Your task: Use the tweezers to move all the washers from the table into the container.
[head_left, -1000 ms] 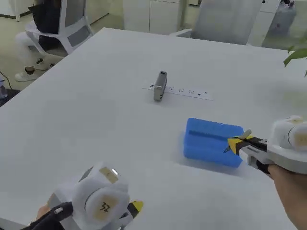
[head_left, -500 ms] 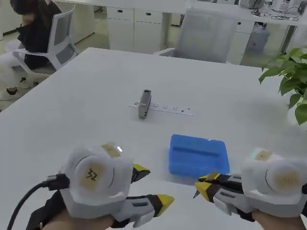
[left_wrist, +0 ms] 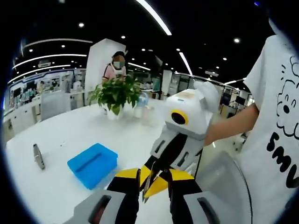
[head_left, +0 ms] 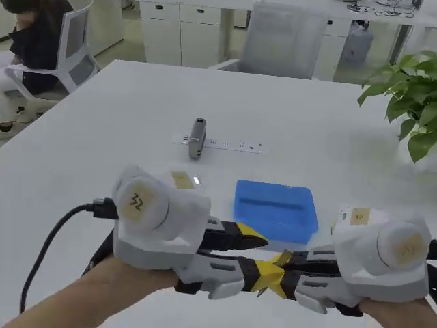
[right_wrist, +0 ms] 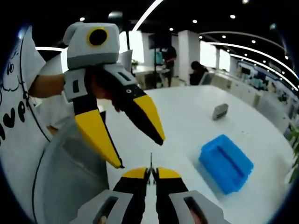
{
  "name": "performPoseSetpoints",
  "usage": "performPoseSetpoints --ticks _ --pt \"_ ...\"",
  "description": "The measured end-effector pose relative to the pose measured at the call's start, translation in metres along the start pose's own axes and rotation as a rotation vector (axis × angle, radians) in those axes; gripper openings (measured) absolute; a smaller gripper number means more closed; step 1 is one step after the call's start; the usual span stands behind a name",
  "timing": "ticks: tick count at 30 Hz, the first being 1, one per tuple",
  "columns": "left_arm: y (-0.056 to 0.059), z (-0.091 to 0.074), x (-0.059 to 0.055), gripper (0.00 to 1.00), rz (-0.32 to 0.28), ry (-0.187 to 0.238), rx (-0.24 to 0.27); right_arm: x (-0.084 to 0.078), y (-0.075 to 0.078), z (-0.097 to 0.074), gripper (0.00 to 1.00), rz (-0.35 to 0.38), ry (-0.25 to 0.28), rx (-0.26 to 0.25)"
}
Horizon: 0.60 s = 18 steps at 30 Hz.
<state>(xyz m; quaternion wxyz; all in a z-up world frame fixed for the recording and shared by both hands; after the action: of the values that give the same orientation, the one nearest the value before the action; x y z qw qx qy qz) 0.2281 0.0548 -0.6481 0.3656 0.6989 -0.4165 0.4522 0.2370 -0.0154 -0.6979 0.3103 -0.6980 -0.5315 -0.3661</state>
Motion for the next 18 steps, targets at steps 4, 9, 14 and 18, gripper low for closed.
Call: performPoseSetpoints --ticks 4,9,14,18 --pt "0.003 0.006 0.002 0.13 0.022 -0.025 -0.078 -0.004 -0.003 0.002 0.03 -0.027 -0.025 0.022" --pt "0.004 0.009 0.003 0.12 0.088 -0.073 -0.155 -0.006 -0.006 0.001 0.03 -0.050 -0.037 0.046" --pt "0.006 0.012 0.001 0.07 0.102 -0.128 -0.232 -0.006 -0.008 0.000 0.03 -0.057 -0.038 0.069" --pt "0.008 0.014 0.001 0.01 0.121 -0.156 -0.279 -0.007 -0.014 -0.001 0.03 -0.087 -0.055 0.094"
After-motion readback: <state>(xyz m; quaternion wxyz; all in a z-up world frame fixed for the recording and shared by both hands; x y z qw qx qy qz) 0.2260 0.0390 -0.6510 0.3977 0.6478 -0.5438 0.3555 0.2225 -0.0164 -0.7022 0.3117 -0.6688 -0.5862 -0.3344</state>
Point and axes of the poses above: the centre of the closed fingertips' face, and the gripper's own axes: z roughly forward along the fingers, y roughly to its right, x roughly out of its top, the point moved 6 cm from there along -z, roughly backward along the fingers, and after that the axes turned 4 degrees about y, right-handed, at the moved point
